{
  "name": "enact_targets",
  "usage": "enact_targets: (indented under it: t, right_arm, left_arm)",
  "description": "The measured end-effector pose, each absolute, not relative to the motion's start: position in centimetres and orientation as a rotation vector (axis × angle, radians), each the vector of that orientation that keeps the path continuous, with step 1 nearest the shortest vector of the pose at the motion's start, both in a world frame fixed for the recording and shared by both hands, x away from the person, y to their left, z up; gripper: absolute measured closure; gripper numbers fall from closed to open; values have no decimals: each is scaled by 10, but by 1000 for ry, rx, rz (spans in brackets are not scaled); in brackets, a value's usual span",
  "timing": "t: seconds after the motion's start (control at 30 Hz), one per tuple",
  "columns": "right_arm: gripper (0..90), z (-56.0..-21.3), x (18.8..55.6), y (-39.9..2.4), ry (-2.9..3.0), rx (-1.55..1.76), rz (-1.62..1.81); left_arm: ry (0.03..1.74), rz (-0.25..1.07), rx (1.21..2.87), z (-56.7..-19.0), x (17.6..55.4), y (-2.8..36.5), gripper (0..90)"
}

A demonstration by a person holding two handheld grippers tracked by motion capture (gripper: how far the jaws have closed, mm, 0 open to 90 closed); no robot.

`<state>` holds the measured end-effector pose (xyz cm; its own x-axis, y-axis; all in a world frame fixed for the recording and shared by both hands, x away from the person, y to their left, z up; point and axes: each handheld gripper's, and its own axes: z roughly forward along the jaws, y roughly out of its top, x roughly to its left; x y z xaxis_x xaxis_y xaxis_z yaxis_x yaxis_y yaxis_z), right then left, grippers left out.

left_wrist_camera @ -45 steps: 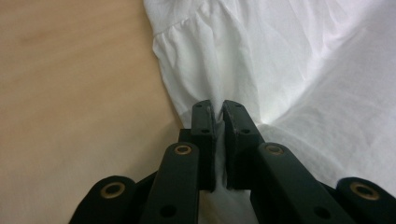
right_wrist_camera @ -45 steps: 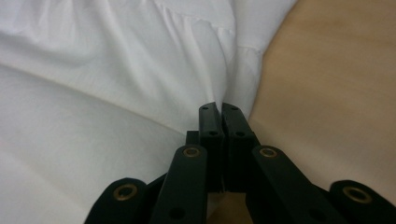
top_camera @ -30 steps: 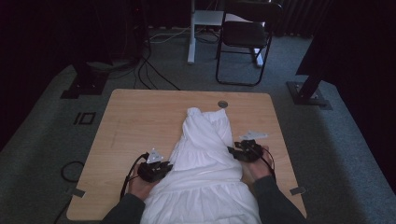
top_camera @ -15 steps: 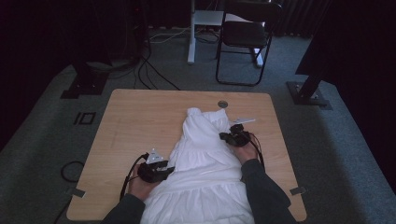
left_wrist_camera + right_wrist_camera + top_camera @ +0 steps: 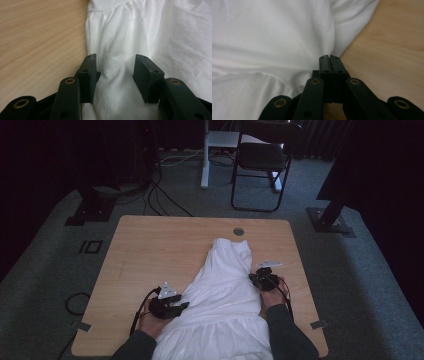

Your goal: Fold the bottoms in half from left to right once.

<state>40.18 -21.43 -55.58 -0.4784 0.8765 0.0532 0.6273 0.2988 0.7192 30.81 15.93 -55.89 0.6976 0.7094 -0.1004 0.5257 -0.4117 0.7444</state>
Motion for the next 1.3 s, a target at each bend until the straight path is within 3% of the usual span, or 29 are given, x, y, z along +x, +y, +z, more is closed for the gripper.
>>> enact_targets:
  t: [0.07,0.23,0.37,0.6,0.77,0.93,1.0,1.13,1.3]
  right_arm:
    - [888,-555,402,-212,2235,1347,982]
    - [887,-554,408,-213,2278,1367,1012]
    - [887,-555,410,-213,2274,1372,1033]
    - [887,-555,412,-213,2284,1373,1049]
    - [886,-555,410,-214,2291,1367,1050]
    - [880,-554,398,-211,2331,1345,1042]
    - [825,-552,393,-209,2368,1336,1030]
    - [548,-537,398,-210,2368,1315,1039]
    - [453,-499,423,-199,2291,1254,1169]
  left_arm:
    - [952,225,2112,-556,307,161,529]
    - [967,299,1991,-524,324,170,461]
    - [947,294,1992,-503,361,153,464]
    - [957,224,2123,-545,400,108,611]
    - [956,233,2124,-553,392,111,670]
    - [931,290,2141,-555,369,112,673]
    - [922,312,2136,-556,360,113,672]
    - [919,324,2135,-557,357,114,671]
    - [922,318,2125,-557,357,115,666]
